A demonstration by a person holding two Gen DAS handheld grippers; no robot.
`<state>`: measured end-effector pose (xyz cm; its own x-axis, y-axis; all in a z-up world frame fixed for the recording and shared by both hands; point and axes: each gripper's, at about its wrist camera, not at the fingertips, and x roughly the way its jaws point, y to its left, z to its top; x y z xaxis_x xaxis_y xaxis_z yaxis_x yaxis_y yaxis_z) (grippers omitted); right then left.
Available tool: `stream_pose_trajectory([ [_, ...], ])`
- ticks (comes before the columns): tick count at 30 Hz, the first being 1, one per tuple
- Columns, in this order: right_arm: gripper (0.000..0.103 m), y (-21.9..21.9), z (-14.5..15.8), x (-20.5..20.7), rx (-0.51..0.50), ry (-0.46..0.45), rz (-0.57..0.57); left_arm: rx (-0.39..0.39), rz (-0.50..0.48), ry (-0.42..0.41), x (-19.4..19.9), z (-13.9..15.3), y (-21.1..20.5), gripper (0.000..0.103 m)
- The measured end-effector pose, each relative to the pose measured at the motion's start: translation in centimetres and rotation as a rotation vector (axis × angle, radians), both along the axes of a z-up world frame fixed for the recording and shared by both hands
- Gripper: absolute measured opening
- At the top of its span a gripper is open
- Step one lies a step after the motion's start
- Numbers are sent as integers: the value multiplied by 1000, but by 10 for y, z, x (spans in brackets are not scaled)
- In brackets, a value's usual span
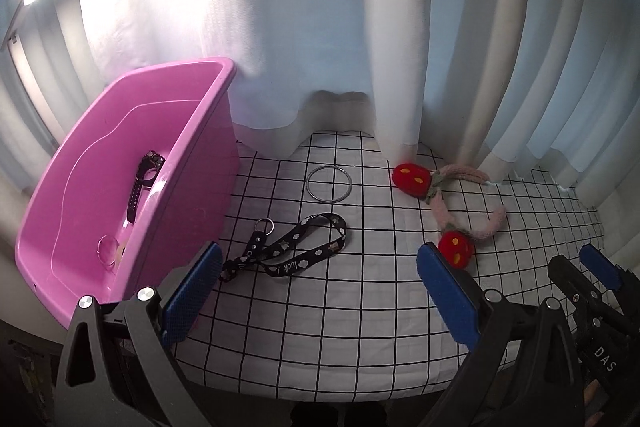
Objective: Organize jewelry
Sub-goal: 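Move both open tools toward the pink strawberry headband on the table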
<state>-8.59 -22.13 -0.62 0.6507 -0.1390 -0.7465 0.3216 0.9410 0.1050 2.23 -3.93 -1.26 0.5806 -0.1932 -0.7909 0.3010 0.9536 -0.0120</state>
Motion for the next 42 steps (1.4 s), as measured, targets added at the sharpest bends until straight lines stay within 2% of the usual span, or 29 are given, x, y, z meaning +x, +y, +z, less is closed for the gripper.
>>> stream_pose_trajectory([
  [10, 66, -5, -21, 4, 30, 38, -10, 27, 15, 69, 2, -31, 13, 96],
  [20, 65, -1, -40, 8, 66, 66, 5, 22, 60, 98, -1, -53, 34, 96],
  [25, 65, -1, -54, 9, 79, 105, 6, 33, 78, 152, -1, -77, 39, 96],
  [28, 66, -3, -58, 9, 82, 113, 0, 28, 82, 158, -2, -82, 40, 96],
  [35, 65, -14, -60, 11, 86, 106, -24, 34, 33, 124, 7, -79, 20, 96],
  [42, 65, -37, -64, 15, 88, 106, -85, 16, -39, 107, 35, -78, -22, 96],
])
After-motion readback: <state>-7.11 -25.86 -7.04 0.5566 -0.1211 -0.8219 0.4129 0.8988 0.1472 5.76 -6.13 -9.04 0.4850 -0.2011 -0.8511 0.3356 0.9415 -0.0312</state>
